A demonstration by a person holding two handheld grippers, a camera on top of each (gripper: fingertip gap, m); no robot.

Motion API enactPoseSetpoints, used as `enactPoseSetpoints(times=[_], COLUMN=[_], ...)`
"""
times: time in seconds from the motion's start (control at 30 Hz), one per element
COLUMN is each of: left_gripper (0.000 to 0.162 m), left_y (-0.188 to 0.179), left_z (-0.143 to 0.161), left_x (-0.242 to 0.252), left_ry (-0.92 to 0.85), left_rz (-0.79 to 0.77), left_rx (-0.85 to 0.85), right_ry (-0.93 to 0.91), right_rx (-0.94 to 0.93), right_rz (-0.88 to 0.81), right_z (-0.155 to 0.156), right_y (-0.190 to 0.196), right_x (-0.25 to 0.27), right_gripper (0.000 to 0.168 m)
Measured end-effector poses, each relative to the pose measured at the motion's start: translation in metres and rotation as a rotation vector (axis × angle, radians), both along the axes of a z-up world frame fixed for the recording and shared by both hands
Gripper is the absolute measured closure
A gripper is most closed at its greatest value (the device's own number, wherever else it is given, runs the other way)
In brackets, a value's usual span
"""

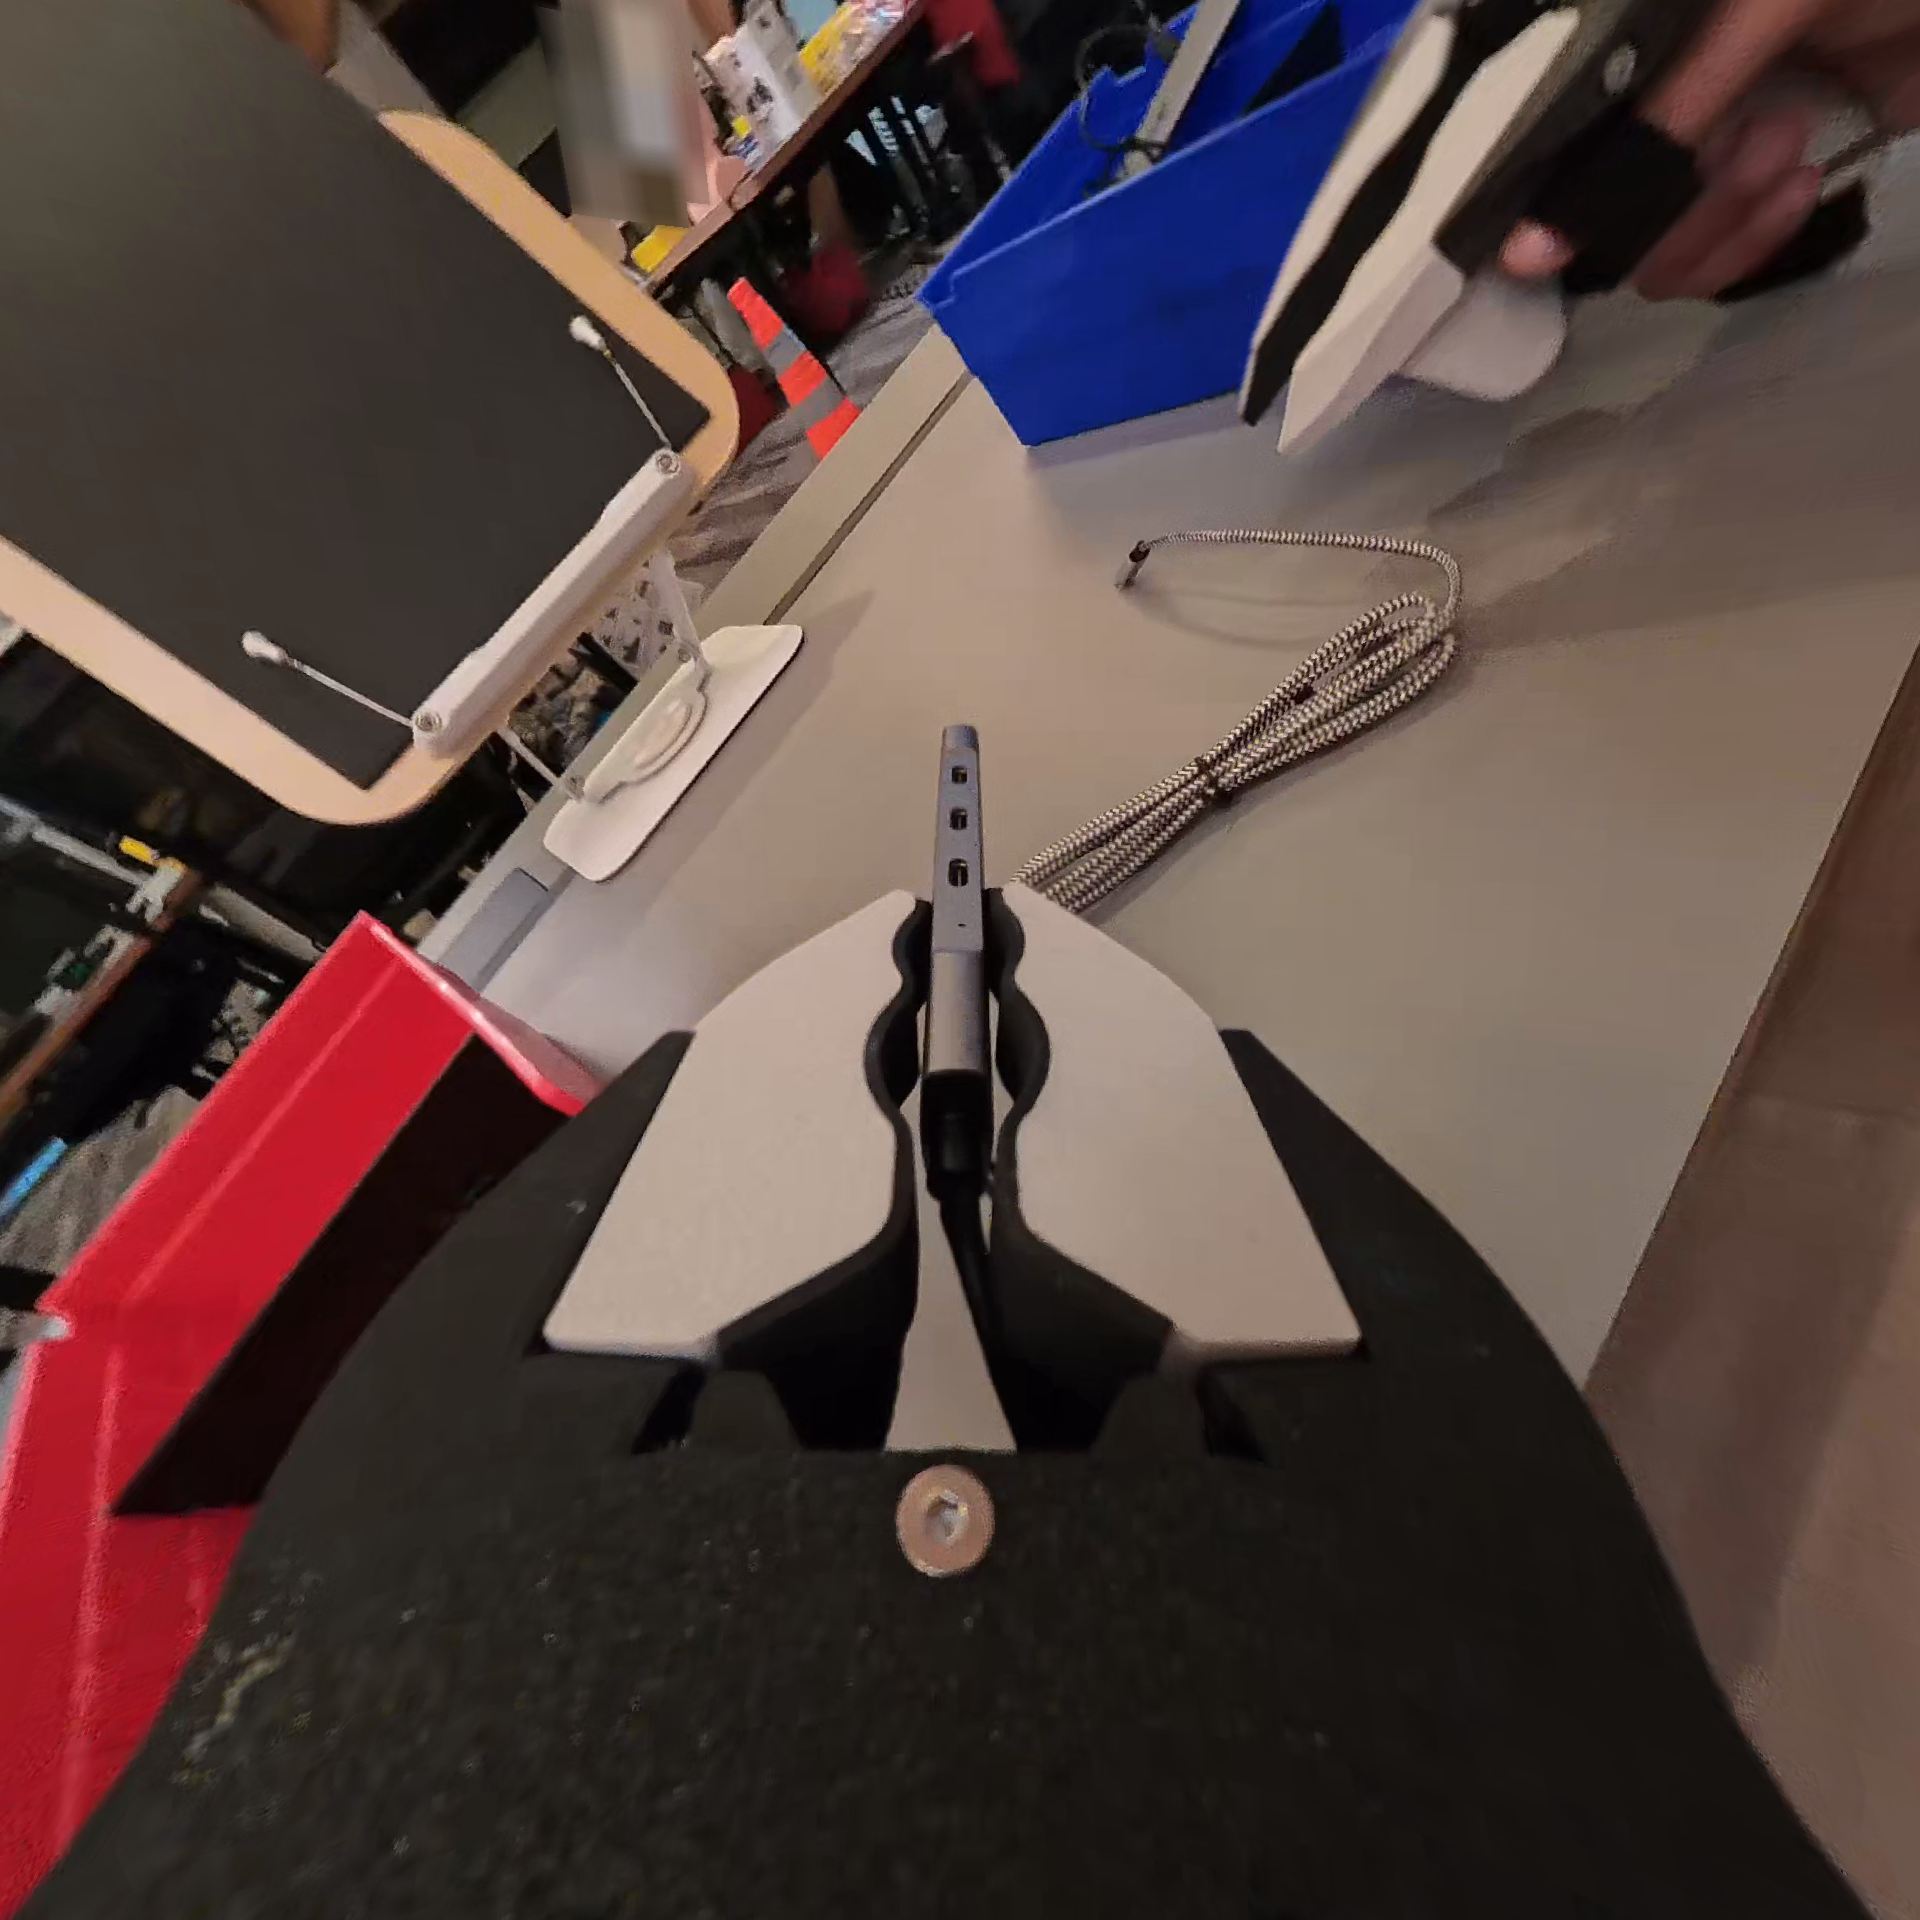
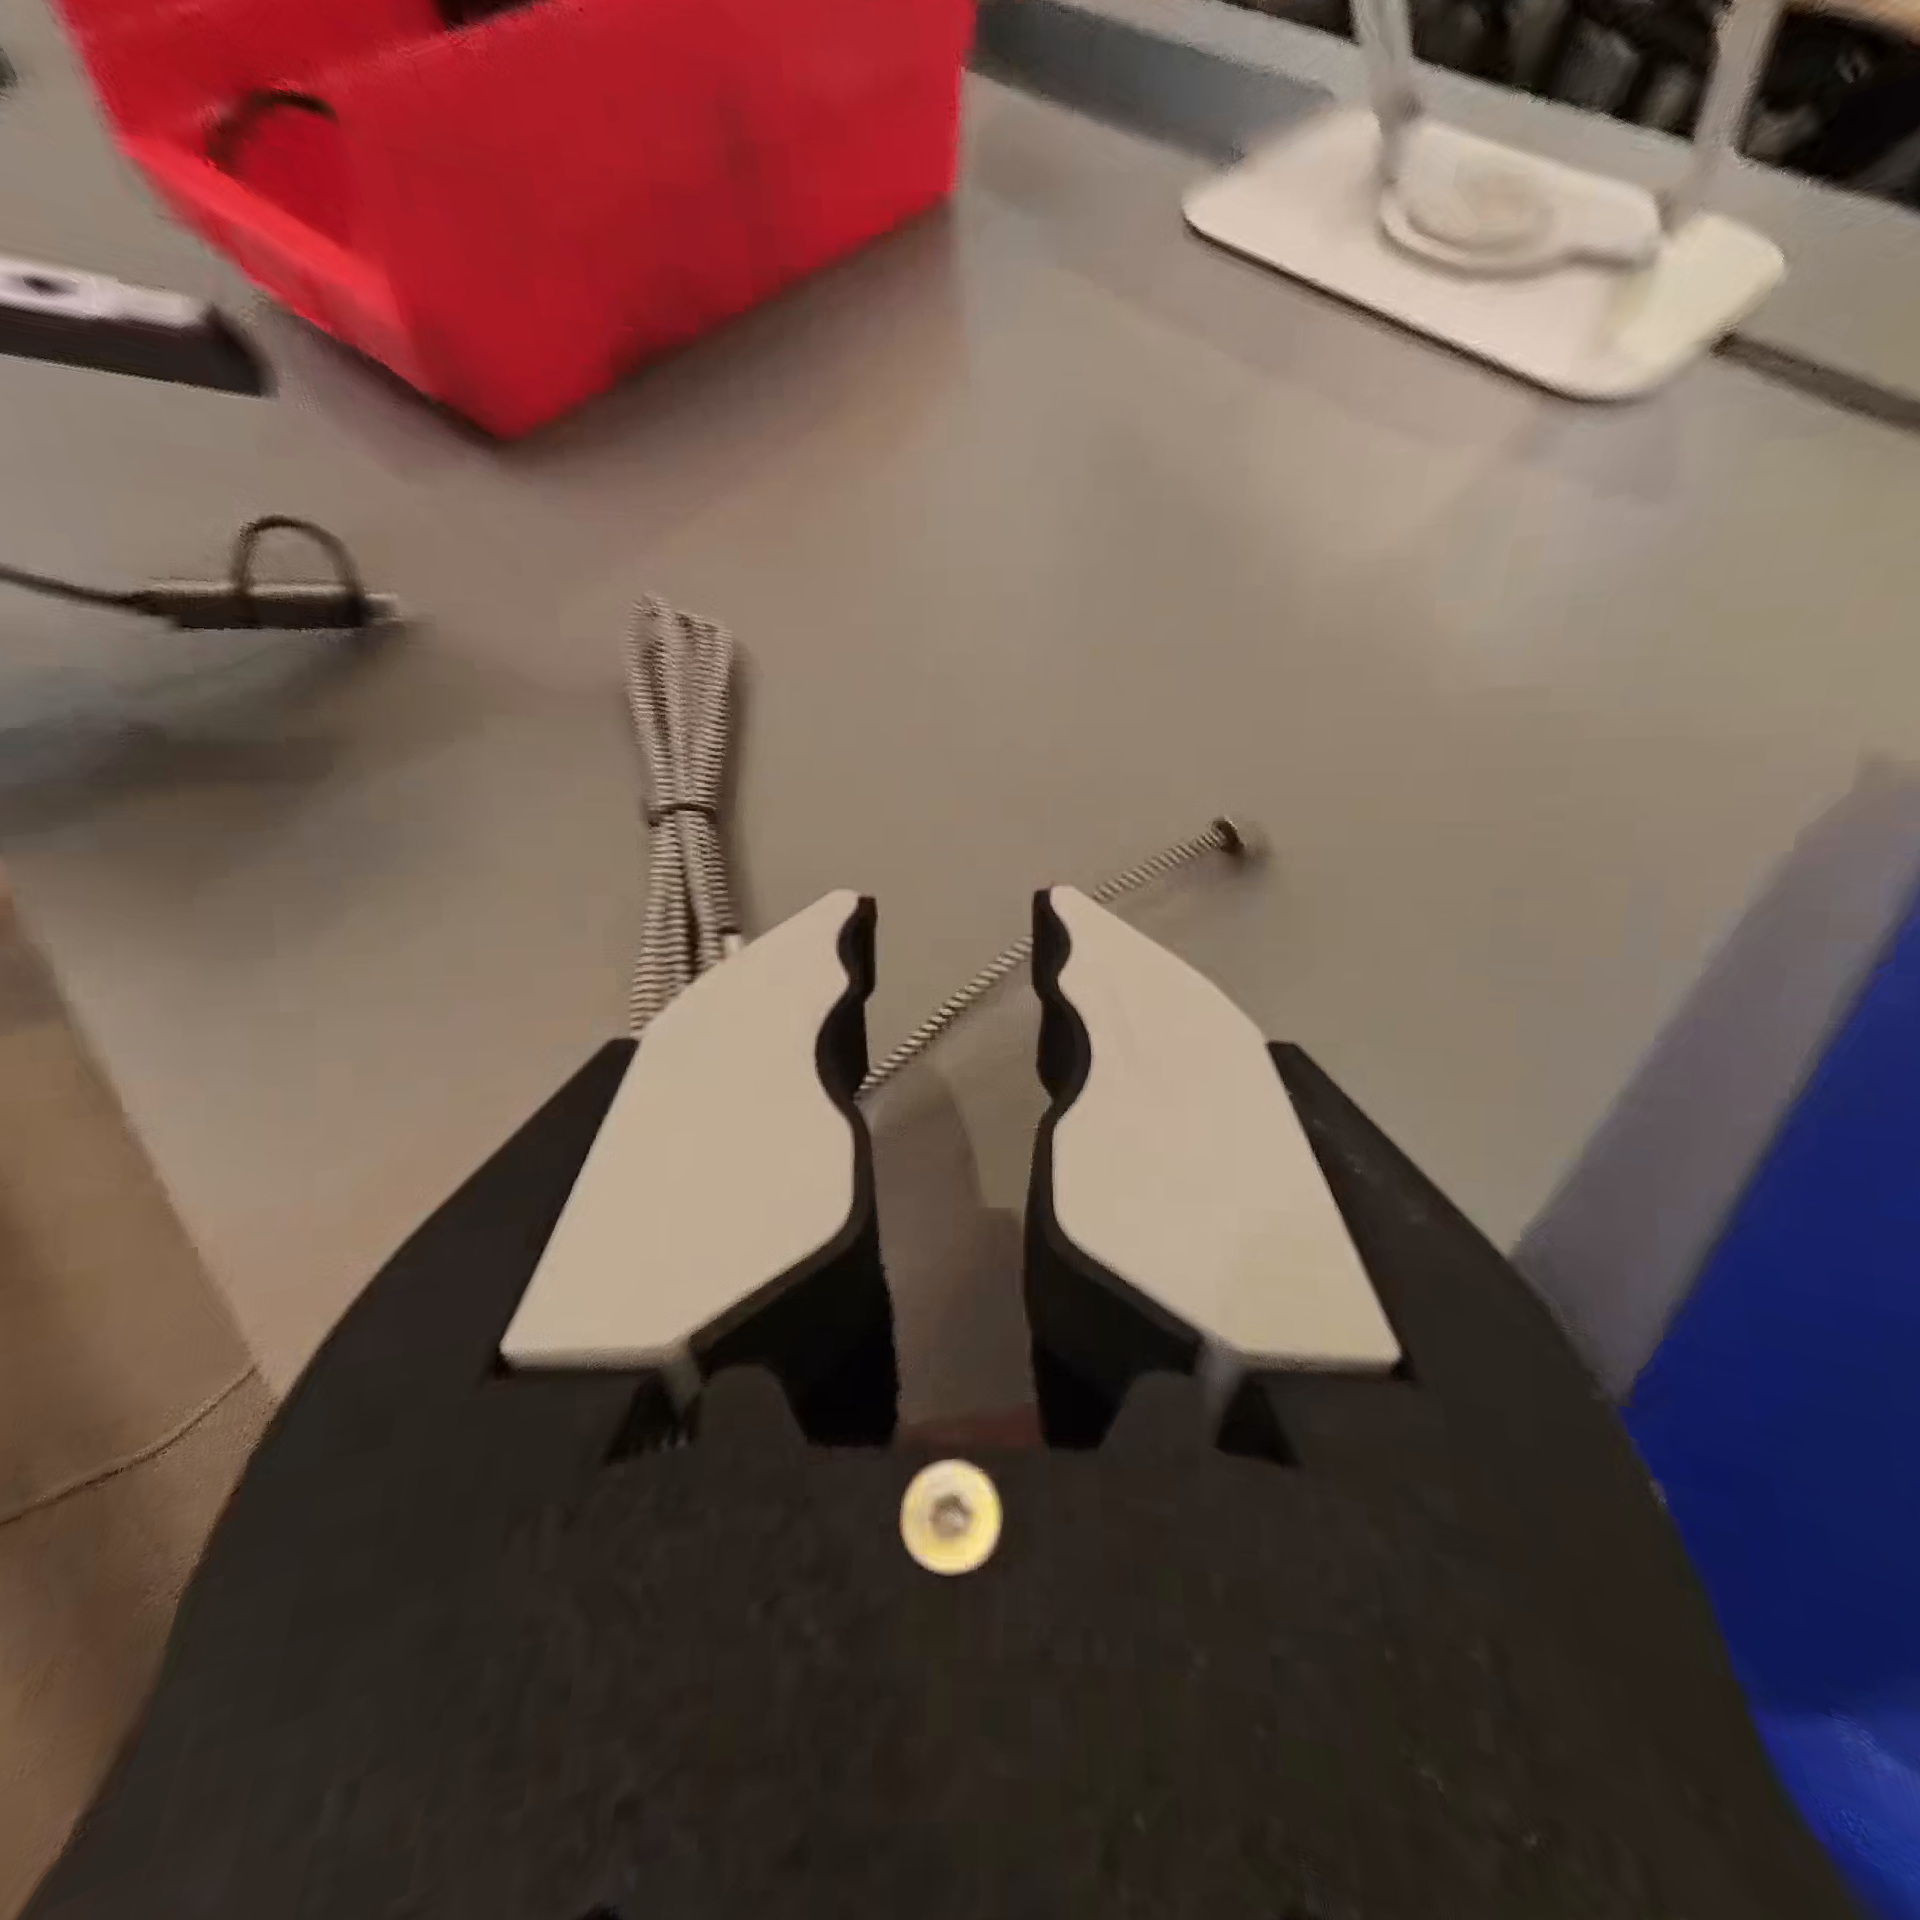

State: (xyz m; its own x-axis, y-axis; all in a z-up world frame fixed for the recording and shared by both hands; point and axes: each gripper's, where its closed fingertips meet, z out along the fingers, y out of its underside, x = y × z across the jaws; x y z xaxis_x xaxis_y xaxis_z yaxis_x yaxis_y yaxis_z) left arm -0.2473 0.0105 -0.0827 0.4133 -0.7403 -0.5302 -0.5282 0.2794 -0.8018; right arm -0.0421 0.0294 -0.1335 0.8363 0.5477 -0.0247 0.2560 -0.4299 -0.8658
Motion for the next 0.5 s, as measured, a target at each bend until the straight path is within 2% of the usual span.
enactPoseSetpoints(times=[0.1, 0.2, 0.37, 0.5], left_gripper=[0.153, 0.153, 0.153, 0.153], left_y=[0.005, 0.004, -0.003, -0.004], left_z=[-0.001, -0.006, -0.012, -0.013], left_x=[0.001, 0.006, 0.012, 0.015], left_ry=[-0.017, 0.025, 0.061, 0.066], left_rz=[0.057, 0.046, 0.018, 0.001], left_rx=[0.034, 0.094, 0.110, 0.107], right_ry=[0.098, 0.162, 0.089, 0.050], right_rx=[-0.104, -0.192, -0.175, -0.252], right_rz=[-0.155, -0.303, -0.498, -0.621], right_z=[-0.015, -0.026, -0.025, -0.041], right_y=[0.019, 0.039, 0.060, 0.071], right_x=[0.015, 0.020, 0.023, 0.032], right_gripper=[0.140, 0.130, 0.131, 0.141])
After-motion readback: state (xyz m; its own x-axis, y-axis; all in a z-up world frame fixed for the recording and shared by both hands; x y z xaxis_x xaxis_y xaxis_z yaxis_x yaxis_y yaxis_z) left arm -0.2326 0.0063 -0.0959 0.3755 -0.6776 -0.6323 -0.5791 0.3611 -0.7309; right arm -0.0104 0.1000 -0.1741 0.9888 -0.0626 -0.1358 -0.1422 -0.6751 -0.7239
